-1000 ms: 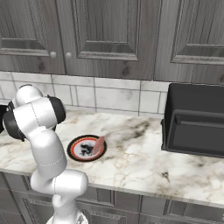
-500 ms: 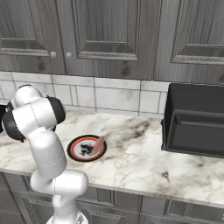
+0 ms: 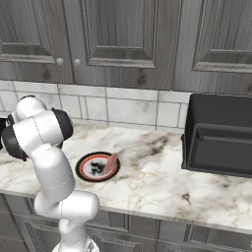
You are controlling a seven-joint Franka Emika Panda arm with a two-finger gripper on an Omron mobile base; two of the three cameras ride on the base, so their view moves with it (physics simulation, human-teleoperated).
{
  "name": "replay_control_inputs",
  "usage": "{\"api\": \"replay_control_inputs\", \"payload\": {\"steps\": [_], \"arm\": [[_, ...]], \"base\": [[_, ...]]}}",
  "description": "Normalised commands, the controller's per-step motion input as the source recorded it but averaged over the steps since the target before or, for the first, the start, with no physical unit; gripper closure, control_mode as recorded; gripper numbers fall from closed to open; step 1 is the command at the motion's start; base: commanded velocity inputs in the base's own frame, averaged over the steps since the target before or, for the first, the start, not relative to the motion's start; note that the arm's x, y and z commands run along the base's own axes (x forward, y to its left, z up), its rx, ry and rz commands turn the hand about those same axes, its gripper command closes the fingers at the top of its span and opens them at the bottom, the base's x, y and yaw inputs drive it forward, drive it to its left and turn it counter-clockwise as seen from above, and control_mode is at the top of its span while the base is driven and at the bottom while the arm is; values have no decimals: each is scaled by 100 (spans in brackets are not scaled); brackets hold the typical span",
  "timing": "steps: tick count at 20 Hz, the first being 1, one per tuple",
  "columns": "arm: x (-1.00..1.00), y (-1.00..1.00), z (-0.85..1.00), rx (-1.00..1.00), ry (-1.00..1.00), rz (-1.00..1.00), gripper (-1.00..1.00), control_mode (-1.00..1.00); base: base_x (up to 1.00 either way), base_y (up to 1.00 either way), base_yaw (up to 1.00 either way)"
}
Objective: Place the steak on the plate and place the broccoli on the same plate.
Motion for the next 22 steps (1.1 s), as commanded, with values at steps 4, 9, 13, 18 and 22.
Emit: {"api": "replay_control_inputs", "payload": {"steps": [4, 9, 13, 18, 22], "arm": [[-5, 0, 0, 6, 0, 0, -100, -100], [-12, 0, 0, 4, 0, 0, -100, -100], [-7, 0, -1, 2, -1, 0, -100, -100], [0, 0, -7, 0, -1, 0, -100, -100], [-1, 0, -16, 0, 0, 0, -100, -100]], "base": [[0, 0, 0], [0, 0, 0], [0, 0, 0], [0, 0, 0], [0, 0, 0]]}}
